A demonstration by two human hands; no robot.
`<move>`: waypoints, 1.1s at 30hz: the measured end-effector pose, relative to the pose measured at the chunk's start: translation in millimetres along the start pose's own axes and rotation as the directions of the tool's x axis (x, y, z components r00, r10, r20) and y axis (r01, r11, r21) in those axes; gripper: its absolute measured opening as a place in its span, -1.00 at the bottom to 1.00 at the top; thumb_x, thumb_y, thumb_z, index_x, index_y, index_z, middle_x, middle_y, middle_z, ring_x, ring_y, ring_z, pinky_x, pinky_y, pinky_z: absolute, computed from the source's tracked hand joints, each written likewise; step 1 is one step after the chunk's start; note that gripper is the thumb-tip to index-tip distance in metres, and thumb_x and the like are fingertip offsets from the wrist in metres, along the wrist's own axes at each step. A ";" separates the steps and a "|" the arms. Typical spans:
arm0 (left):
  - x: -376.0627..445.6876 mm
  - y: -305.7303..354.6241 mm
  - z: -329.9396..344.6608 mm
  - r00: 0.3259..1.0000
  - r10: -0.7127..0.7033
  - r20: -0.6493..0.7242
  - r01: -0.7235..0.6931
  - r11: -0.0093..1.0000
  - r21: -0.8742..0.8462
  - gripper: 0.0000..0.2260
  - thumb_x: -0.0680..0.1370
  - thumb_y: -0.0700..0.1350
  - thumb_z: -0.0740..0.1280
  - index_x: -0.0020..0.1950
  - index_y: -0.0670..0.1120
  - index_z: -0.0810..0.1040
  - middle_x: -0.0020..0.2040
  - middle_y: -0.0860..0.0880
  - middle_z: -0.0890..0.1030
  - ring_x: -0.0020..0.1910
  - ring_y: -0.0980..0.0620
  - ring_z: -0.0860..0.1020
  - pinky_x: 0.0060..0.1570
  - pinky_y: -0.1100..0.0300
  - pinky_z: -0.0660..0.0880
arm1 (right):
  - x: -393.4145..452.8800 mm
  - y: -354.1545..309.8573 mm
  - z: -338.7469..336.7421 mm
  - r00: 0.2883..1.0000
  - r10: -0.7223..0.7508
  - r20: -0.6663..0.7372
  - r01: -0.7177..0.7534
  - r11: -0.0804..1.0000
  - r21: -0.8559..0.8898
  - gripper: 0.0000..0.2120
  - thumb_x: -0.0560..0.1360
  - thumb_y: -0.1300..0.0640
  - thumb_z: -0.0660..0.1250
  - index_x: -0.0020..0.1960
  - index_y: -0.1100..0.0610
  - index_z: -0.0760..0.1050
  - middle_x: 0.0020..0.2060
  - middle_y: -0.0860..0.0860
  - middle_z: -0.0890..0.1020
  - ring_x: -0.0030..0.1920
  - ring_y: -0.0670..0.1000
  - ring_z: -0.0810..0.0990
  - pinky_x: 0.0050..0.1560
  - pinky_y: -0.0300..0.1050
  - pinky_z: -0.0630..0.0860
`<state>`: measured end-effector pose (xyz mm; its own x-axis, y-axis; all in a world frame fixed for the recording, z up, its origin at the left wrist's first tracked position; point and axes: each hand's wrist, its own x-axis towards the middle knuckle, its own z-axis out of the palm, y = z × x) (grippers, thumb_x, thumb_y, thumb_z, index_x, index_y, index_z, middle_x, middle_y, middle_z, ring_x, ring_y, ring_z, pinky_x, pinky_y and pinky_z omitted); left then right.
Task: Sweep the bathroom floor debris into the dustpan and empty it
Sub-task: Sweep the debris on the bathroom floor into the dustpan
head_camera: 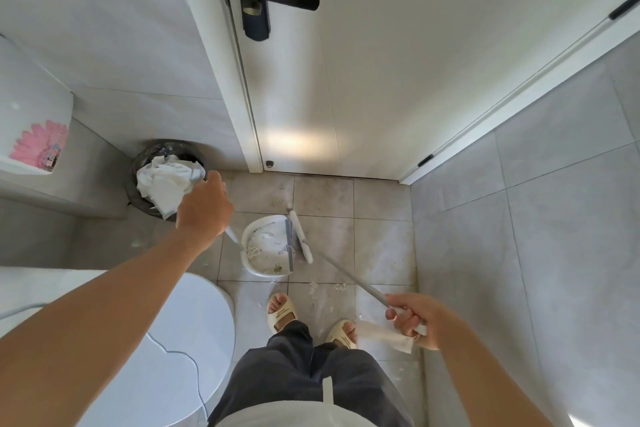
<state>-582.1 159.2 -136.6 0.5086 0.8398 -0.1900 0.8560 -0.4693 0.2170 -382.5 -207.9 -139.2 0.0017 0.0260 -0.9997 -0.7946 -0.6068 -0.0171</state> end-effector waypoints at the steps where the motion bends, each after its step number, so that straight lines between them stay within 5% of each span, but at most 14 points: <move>1: 0.2 -0.8 0.8 1.000 0.000 -0.007 0.000 1.000 0.002 -0.76 0.68 -0.11 0.07 0.22 -0.22 0.38 -0.07 -0.25 0.56 -0.16 -0.28 0.57 -0.30 -0.02 0.40 | -5.2 -2.4 -7.8 0.999 0.001 0.034 -0.002 0.999 0.038 -0.87 0.60 0.20 0.28 0.08 0.24 0.39 -0.40 0.10 0.49 -0.63 -0.12 0.28 -0.74 -0.31 0.24; 4: 0.4 2.6 1.5 1.000 -0.021 0.009 0.021 1.000 -0.015 -0.80 0.67 -0.12 0.07 0.14 -0.21 0.38 -0.06 -0.24 0.56 -0.16 -0.29 0.58 -0.27 -0.05 0.46 | -17.6 -3.4 -3.1 1.000 -0.016 0.013 0.016 0.998 0.056 -0.85 0.61 0.18 0.27 0.09 0.27 0.43 -0.41 0.11 0.47 -0.63 -0.12 0.29 -0.75 -0.31 0.23; 9: 5.6 10.4 -0.4 0.998 -0.039 0.046 0.041 0.998 -0.054 -0.87 0.65 -0.14 0.10 0.08 -0.18 0.38 -0.08 -0.21 0.50 -0.16 -0.29 0.57 -0.26 -0.02 0.46 | -9.4 -9.0 60.3 0.978 -0.053 -0.202 0.022 0.988 -0.150 -0.84 0.57 0.22 0.27 0.08 0.29 0.53 -0.36 0.10 0.52 -0.56 -0.12 0.31 -0.57 -0.34 0.31; 16: 11.8 1.6 -0.5 0.997 -0.037 0.060 0.040 0.998 -0.056 -0.92 0.64 -0.15 0.12 0.03 -0.15 0.35 -0.15 -0.17 0.50 -0.30 -0.16 0.51 -0.40 0.07 0.38 | -20.8 -37.0 49.4 0.995 0.032 0.099 -0.037 0.998 0.041 -0.90 0.50 0.25 0.31 -0.15 0.26 0.42 -0.53 0.01 0.38 -0.67 -0.14 0.29 -0.72 -0.36 0.20; 18: 12.3 -2.4 -2.9 0.997 -0.035 0.063 0.039 0.998 -0.054 -0.91 0.64 -0.14 0.11 0.03 -0.15 0.35 -0.19 -0.14 0.47 -0.32 -0.13 0.47 -0.41 0.08 0.36 | -33.7 -44.3 37.8 0.994 0.006 0.113 -0.008 1.000 0.013 -0.88 0.50 0.22 0.33 -0.06 0.28 0.44 -0.47 0.04 0.41 -0.67 -0.14 0.29 -0.74 -0.35 0.21; 21: 15.2 -6.3 -7.6 0.996 -0.039 0.079 0.045 0.997 -0.069 -0.91 0.64 -0.14 0.11 0.03 -0.14 0.35 -0.21 -0.10 0.42 -0.30 -0.10 0.43 -0.38 0.07 0.34 | -49.5 -63.0 36.2 0.996 -0.058 0.071 0.065 0.993 -0.100 -0.79 0.55 0.22 0.31 0.15 0.26 0.41 -0.37 0.10 0.44 -0.63 -0.11 0.28 -0.74 -0.32 0.24; 26: 24.1 -16.0 -15.0 0.992 -0.058 0.113 0.073 0.989 -0.128 -0.94 0.64 -0.15 0.09 -0.01 -0.10 0.31 -0.20 -0.07 0.43 -0.26 -0.12 0.50 -0.32 0.04 0.42 | -71.2 -115.8 66.2 0.983 -0.179 -0.049 0.151 0.924 -0.352 -0.83 0.61 0.14 0.28 0.02 0.27 0.43 -0.39 0.11 0.51 -0.60 -0.10 0.33 -0.67 -0.30 0.31; 33: 30.5 -31.2 -15.0 0.979 -0.118 0.164 0.137 0.984 -0.112 -0.92 0.64 -0.13 0.11 -0.05 0.00 0.26 -0.15 -0.02 0.47 -0.20 -0.13 0.54 -0.20 0.00 0.48 | -61.0 -196.5 132.4 0.923 -0.354 -0.148 0.110 0.614 -0.781 -0.89 0.58 0.26 0.29 -0.06 0.27 0.56 -0.28 0.16 0.53 -0.55 -0.09 0.40 -0.64 -0.33 0.26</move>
<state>-594.7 203.6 -134.9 0.4124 0.8328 -0.3691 0.9018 -0.3159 0.2949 -306.8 15.0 -72.3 0.3726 0.1211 -0.9200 -0.0136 -0.9906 -0.1359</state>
